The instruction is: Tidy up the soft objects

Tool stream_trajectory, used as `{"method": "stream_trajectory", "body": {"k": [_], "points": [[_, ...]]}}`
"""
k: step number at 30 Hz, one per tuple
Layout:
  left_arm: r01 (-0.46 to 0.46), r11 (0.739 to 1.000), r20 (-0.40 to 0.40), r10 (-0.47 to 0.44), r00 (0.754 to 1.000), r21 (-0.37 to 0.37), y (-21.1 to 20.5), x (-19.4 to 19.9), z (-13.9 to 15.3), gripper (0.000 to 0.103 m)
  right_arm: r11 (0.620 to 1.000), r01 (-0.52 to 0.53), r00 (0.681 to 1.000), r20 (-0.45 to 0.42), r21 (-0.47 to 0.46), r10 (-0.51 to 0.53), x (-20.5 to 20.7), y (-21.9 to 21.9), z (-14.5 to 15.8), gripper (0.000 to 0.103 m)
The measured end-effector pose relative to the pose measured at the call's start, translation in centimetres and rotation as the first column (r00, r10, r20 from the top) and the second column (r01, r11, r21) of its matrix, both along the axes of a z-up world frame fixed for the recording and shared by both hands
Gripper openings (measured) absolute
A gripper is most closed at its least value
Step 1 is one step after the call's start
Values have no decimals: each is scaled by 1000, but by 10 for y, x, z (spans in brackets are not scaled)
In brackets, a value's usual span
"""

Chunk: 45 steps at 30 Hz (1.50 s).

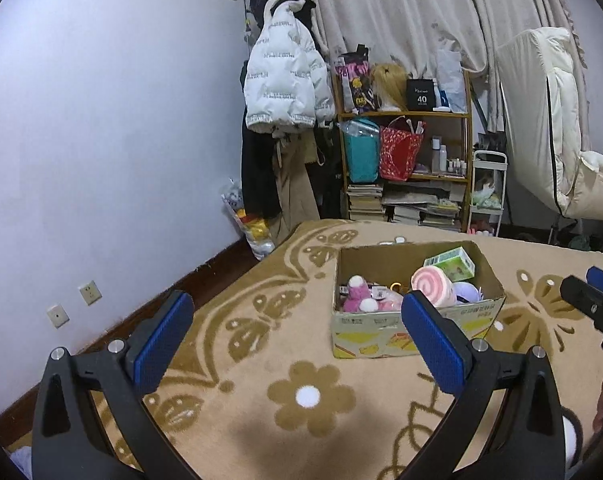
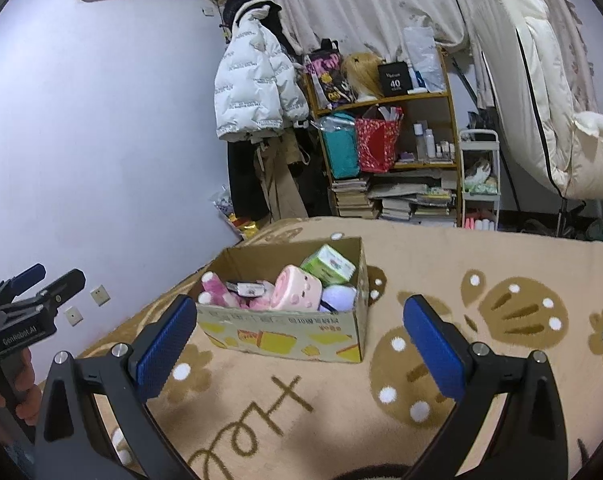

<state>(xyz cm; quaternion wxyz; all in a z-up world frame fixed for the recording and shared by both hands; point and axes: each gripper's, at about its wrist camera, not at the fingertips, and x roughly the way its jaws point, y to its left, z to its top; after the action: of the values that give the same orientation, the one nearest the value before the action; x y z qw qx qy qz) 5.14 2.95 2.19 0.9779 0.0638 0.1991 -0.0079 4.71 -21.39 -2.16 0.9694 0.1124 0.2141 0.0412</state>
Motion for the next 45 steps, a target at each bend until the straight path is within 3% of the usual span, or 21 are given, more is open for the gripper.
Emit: {"method": "stream_trajectory", "body": {"k": [10, 14, 45], "points": [[21, 1000, -20, -21, 1000, 16, -11, 6, -13, 103, 1000, 6, 1000, -10, 0, -6, 2, -5, -21, 103], [9, 998, -31, -7, 999, 57, -16, 10, -20, 103, 1000, 12, 1000, -14, 2, -12, 1, -6, -25, 103], [35, 998, -30, -34, 999, 51, -17, 7, -20, 103, 1000, 14, 999, -36, -4, -14, -1, -4, -34, 103]]}}
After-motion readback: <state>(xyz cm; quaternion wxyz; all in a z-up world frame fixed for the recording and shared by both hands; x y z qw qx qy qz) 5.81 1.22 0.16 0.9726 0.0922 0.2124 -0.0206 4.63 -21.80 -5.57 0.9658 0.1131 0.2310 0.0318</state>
